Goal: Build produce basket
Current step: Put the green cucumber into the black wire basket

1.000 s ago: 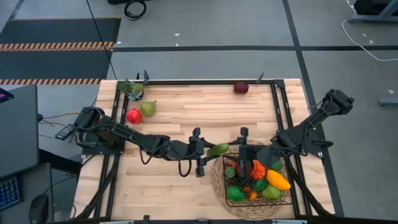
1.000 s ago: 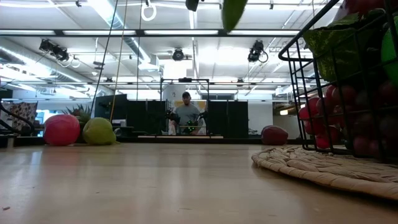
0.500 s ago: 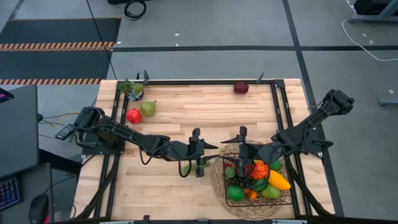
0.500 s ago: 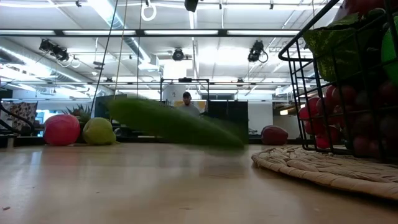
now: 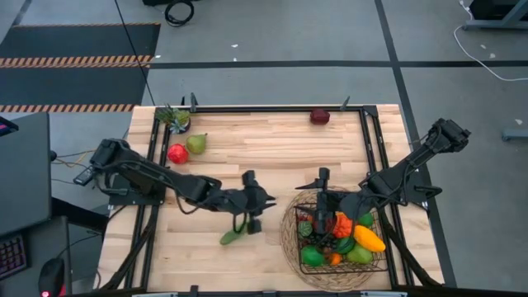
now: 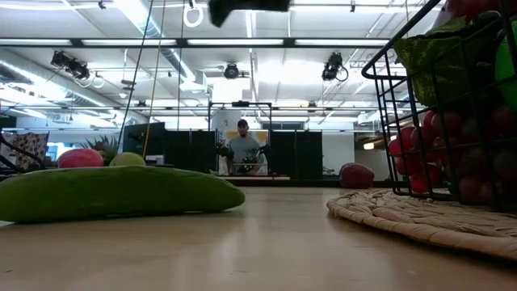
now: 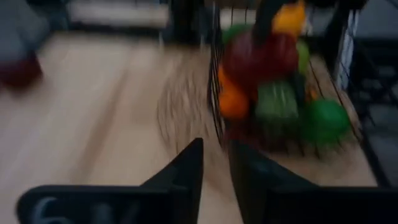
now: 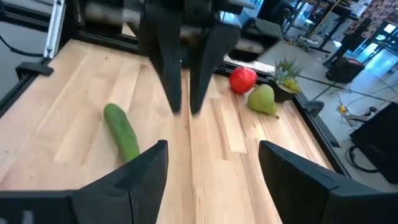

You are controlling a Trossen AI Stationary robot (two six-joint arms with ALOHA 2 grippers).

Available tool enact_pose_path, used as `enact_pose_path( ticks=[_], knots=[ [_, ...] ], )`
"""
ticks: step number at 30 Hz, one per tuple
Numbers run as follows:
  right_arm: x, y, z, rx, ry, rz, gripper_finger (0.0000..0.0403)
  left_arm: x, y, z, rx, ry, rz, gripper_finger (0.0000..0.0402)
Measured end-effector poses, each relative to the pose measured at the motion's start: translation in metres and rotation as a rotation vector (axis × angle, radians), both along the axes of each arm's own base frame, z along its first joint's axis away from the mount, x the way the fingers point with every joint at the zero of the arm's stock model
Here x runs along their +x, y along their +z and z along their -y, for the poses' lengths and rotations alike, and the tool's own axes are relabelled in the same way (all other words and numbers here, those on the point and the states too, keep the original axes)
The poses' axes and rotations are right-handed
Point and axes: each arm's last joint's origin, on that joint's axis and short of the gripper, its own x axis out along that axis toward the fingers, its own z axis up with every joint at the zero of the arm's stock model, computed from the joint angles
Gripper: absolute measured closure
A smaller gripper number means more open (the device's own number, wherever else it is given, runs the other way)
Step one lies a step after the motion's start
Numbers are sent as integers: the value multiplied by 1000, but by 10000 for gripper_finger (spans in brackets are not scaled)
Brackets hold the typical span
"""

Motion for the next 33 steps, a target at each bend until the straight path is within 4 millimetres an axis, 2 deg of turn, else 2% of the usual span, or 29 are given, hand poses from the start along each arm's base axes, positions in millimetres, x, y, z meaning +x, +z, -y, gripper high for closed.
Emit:
enact_pose_path(
  ticks=[3, 5, 10, 16, 23, 33],
  knots=[
    [-1, 1, -1, -8, -11, 6, 148, -19, 2, 2, -85, 14, -142, 289],
    [-2, 2, -1, -6, -12, 13, 148, -29, -4, 5, -136, 58, -232, 267],
    [-6, 7, 0, 12, -12, 31, 147, -40, -35, 16, -331, 142, -509, 209],
    [-11, 10, -2, 22, 3, 37, 148, -36, -58, 29, -401, 174, -612, 148],
    [-13, 10, -2, 20, 4, 31, 148, -30, -87, 36, -500, 226, -757, 104],
    [-13, 10, -2, 18, 4, 28, 148, -24, -116, 41, -499, 255, -853, 88]
  ],
)
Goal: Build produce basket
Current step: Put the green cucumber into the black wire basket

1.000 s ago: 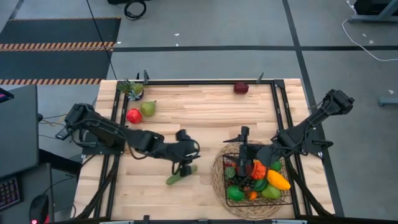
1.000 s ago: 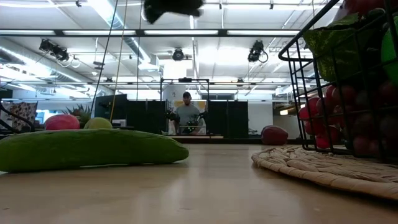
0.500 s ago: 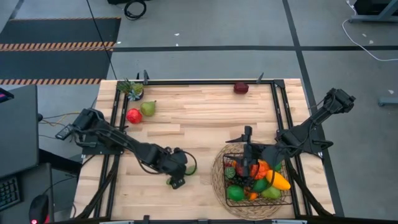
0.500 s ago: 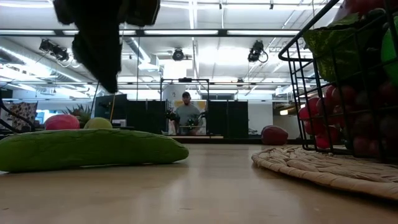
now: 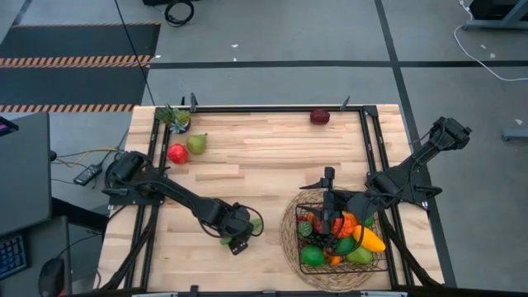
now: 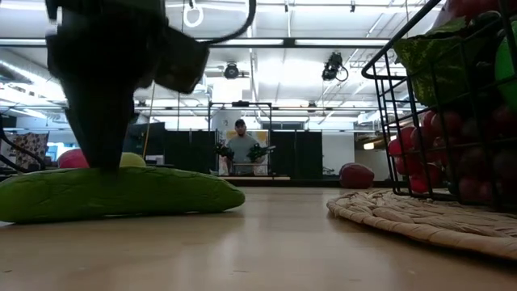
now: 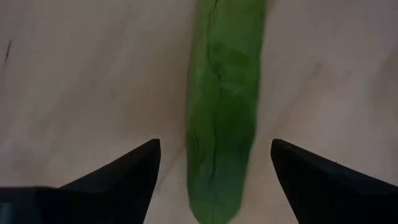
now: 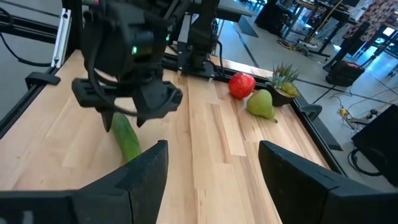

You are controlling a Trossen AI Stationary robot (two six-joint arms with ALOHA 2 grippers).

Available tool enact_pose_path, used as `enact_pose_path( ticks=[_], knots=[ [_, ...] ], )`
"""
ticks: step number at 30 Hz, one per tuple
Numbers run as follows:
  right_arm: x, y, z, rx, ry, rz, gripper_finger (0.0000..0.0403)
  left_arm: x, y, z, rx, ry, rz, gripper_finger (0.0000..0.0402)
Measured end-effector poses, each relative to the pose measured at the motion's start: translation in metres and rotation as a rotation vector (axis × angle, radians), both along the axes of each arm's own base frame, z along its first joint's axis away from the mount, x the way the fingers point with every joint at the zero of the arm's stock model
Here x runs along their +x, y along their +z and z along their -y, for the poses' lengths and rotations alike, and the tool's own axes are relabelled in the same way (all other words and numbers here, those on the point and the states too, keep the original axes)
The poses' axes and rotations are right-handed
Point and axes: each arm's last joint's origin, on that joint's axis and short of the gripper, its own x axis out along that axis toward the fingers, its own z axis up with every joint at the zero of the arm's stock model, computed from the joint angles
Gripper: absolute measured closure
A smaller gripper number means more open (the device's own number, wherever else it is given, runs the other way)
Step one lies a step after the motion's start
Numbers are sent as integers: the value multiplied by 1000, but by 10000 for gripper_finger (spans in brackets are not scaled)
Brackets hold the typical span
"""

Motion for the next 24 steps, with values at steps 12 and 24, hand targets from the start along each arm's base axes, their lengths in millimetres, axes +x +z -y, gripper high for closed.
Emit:
enact_pose_path(
  ticks=[12, 24],
  knots=[
    [-1, -2, 0, -15, 1, -17, 148, 5, -21, -2, 51, -46, -64, 148],
    [-4, 0, 1, -96, -122, 20, 149, 45, 43, -6, 198, -197, 204, 282]
  ],
)
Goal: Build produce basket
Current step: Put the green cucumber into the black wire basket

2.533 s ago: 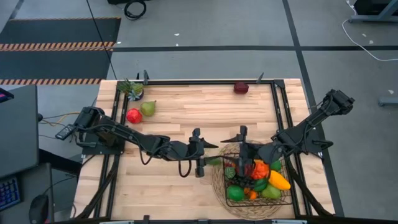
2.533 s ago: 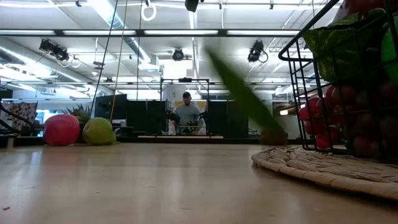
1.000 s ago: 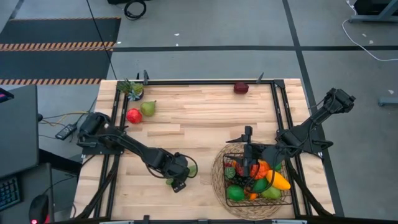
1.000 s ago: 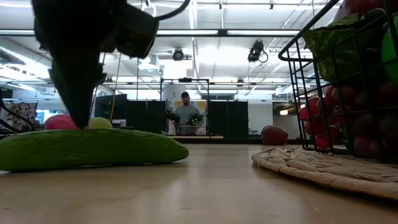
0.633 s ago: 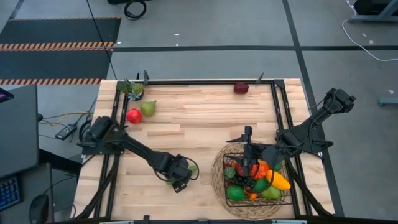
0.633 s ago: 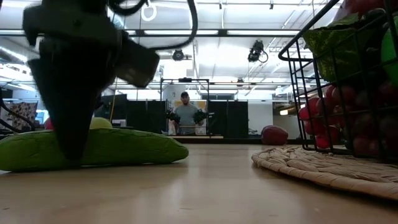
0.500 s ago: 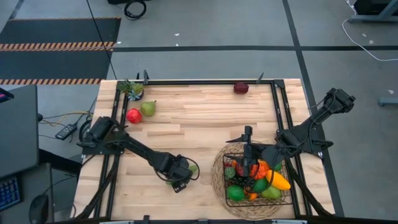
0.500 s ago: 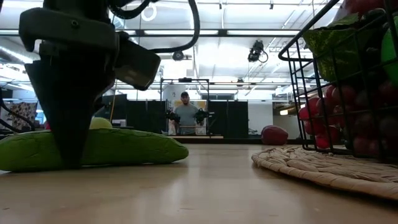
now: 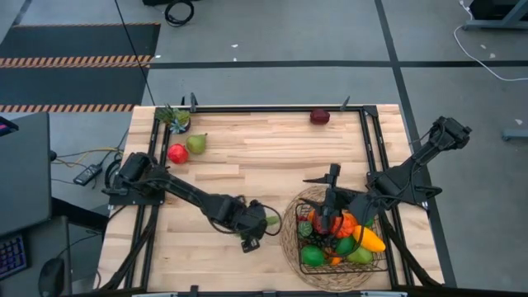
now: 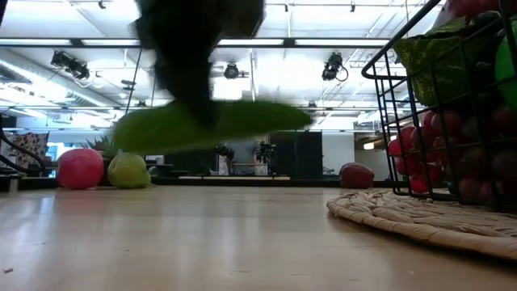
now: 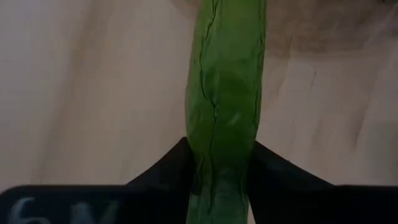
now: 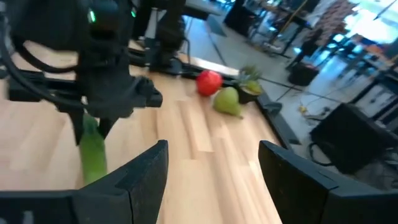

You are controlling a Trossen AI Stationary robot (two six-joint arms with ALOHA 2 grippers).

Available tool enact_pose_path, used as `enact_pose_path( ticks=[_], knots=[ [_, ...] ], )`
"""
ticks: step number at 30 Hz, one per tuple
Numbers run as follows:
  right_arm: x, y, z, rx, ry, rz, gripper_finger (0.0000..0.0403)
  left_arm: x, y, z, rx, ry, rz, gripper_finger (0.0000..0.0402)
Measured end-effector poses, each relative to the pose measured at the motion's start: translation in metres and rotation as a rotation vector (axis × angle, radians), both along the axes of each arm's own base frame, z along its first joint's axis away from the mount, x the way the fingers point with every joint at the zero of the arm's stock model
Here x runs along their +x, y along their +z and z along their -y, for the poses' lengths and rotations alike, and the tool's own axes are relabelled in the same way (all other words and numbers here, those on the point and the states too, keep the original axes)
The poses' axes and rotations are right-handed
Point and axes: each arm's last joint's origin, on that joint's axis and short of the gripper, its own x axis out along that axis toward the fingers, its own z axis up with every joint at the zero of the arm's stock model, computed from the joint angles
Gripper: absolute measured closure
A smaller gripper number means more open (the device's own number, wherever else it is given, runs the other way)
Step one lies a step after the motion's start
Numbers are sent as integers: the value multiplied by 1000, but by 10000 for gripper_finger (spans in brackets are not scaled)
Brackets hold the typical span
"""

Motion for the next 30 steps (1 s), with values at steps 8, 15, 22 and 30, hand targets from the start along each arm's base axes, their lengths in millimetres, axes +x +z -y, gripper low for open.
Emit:
enact_pose_path(
  ticks=[8, 15, 22, 30],
  knots=[
    [-18, 14, -8, -6, -55, 97, 150, 14, 67, -11, 282, -66, 229, 282],
    [-31, 17, -15, 40, -3, 201, 160, 32, 99, -16, 358, -129, 483, 282],
    [-34, 12, -14, 78, 124, 339, 163, 43, 111, -20, 381, -178, 623, 282],
    [-32, 2, -9, 92, 175, 357, 163, 47, 119, -18, 404, -196, 711, 282]
  ],
)
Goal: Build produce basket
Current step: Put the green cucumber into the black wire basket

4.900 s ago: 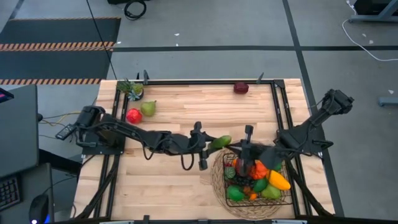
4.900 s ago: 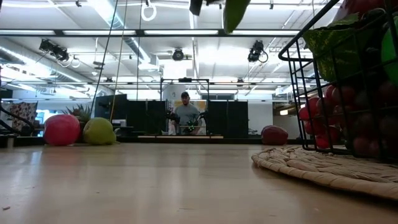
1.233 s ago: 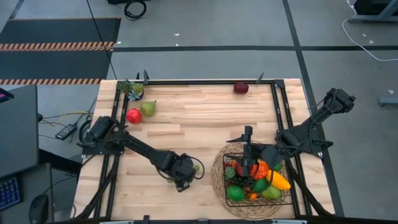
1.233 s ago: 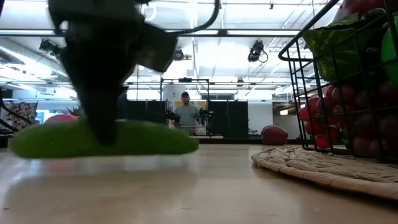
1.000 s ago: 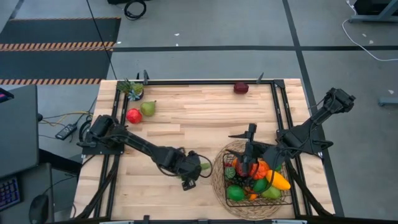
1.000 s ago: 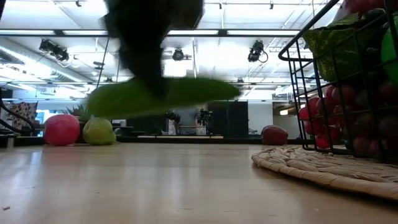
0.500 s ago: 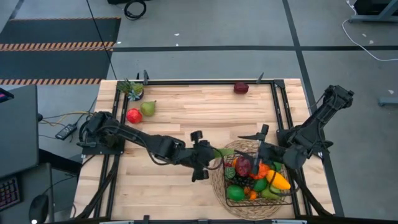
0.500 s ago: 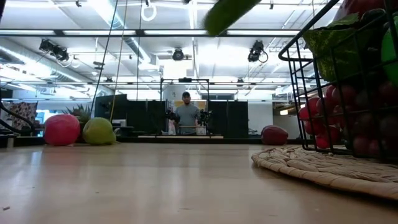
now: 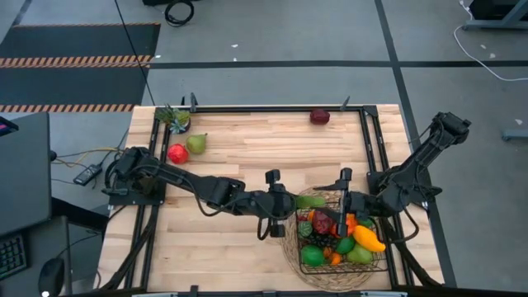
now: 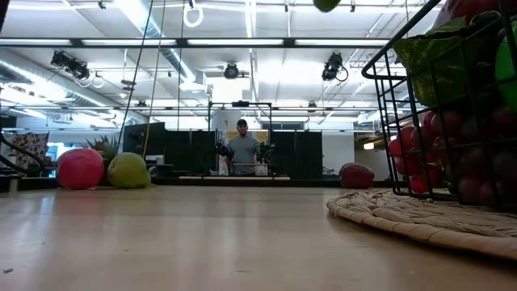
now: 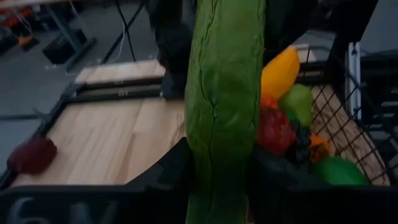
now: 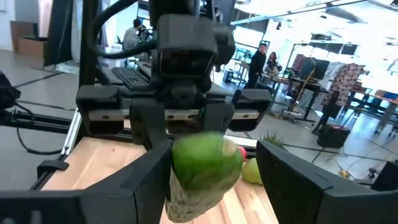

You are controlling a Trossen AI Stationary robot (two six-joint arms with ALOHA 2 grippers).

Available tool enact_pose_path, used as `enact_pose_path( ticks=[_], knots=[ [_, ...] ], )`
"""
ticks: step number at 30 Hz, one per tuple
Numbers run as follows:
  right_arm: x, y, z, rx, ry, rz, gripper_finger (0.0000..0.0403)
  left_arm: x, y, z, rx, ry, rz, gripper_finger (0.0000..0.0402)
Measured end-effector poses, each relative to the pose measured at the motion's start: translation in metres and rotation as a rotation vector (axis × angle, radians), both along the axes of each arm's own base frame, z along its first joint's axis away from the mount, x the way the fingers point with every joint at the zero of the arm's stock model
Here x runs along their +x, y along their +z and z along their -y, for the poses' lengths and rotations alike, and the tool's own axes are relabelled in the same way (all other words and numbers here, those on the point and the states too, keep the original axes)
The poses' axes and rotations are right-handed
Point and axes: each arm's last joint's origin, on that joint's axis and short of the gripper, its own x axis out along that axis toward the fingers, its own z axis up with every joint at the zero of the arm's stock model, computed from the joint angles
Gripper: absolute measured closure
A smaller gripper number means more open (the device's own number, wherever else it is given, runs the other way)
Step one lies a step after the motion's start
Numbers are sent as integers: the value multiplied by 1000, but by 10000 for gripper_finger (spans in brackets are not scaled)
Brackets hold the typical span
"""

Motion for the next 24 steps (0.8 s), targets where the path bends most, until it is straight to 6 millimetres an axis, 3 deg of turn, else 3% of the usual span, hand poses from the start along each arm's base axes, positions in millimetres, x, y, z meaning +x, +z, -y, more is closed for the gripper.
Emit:
enact_pose_path(
  ticks=[10, 14, 18, 24],
  knots=[
    [7, 0, 4, 24, 100, 14, 168, 4, 4, 1, -4, -18, 58, 272],
    [8, -1, 4, 16, 124, 4, 209, 4, 4, 1, 8, -22, 57, 270],
    [8, -3, 4, -7, 144, -12, 281, 4, 4, 1, 6, -25, 55, 264],
    [8, -6, 5, -60, 116, -52, 289, 5, 1, -1, 2, -16, 40, 234]
  ],
)
